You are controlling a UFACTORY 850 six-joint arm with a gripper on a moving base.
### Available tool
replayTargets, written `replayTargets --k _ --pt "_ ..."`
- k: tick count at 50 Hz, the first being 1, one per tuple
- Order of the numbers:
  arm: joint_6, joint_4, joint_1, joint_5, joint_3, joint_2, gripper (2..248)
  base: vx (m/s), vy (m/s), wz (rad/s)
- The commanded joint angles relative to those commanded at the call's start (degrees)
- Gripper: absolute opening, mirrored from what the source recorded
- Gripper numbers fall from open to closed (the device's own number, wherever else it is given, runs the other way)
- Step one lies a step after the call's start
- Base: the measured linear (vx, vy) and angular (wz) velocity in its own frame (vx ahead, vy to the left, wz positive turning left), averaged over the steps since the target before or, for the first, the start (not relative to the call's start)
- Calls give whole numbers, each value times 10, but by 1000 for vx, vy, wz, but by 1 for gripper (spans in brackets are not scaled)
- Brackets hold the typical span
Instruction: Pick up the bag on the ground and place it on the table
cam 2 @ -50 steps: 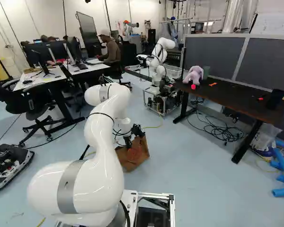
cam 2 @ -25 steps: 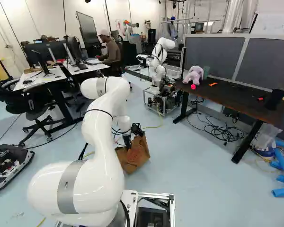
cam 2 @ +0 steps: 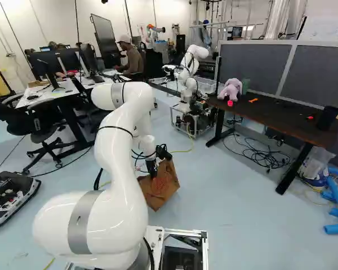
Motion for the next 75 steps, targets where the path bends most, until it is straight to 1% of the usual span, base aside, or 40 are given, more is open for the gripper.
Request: replayTargets --k 36,46,61,75 --pt "0 -99 -14 0 112 97 27 0 0 0" --pt "0 -116 -16 7 142 125 27 0 0 0" --pt "0 -136 -20 33 185 168 27 0 0 0" --pt "0 -149 -20 40 213 205 27 0 0 0"
